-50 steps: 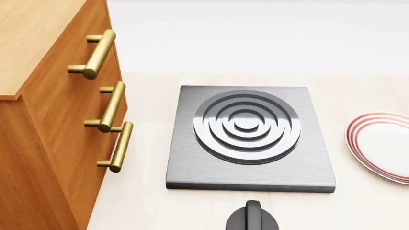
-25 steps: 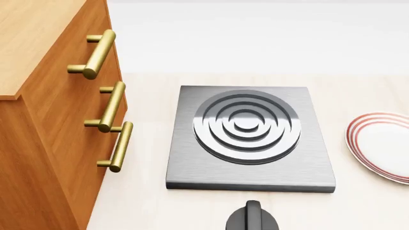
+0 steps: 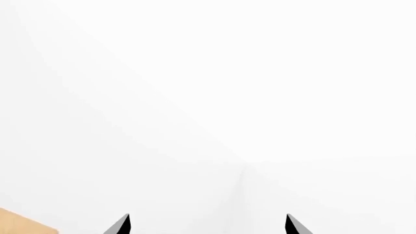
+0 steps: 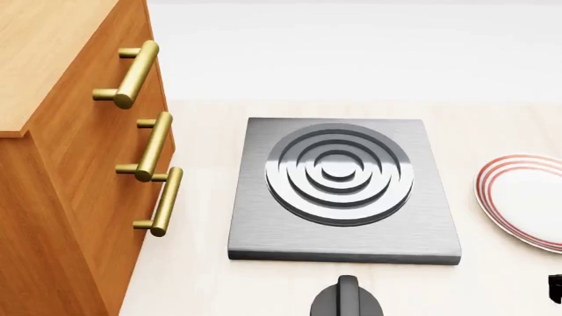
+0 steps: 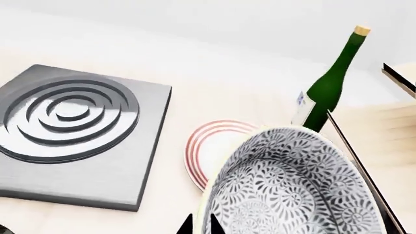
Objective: Put the bowl on the stove.
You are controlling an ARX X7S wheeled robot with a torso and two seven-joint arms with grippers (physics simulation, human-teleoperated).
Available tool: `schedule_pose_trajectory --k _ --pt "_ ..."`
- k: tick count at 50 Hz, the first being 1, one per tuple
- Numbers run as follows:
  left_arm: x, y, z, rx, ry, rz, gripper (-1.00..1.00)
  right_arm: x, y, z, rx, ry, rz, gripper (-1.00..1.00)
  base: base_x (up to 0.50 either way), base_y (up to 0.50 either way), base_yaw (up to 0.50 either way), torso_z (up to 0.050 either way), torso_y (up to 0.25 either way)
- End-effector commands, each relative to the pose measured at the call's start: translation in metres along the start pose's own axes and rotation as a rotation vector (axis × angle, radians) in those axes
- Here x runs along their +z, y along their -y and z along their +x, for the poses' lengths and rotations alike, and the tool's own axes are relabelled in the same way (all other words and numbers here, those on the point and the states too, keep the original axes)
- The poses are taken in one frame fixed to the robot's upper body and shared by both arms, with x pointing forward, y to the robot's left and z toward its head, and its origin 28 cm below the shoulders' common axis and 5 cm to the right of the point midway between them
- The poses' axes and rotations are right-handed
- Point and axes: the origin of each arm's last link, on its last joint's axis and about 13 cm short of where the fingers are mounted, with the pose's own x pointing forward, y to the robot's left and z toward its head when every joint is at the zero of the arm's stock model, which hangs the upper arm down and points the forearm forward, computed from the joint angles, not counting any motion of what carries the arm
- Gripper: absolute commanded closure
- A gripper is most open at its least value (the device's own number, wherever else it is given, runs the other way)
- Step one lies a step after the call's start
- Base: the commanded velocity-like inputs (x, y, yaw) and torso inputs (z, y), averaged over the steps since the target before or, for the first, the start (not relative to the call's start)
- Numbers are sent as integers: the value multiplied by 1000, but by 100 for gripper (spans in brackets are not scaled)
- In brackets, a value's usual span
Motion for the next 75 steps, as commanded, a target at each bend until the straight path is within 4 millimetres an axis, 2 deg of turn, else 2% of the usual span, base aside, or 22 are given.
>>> schedule_pose_trajectory --k 1,23,37,42,49,72,75 --pt "3 -3 0 19 34 30 -100 45 -10 15 67 129 -45 100 0 0 0 0 0" --pt "2 -4 -1 21 30 31 -100 98 -43 63 217 235 -99 100 0 0 0 0 0" --pt "1 -3 -2 20 27 26 -100 113 -71 83 323 282 -120 100 0 0 0 0 0" --pt "1 -3 -2 19 29 25 -100 119 -79 83 369 312 -151 100 0 0 0 0 0" --pt "0 -2 -2 16 26 22 -100 126 -87 72 430 371 -201 100 0 0 0 0 1" --pt "0 -2 -1 14 24 20 -100 124 -87 67 435 369 -196 100 0 0 0 0 0" --pt "-1 -3 -2 19 23 23 -100 127 -87 72 424 368 -200 100 0 0 0 0 0"
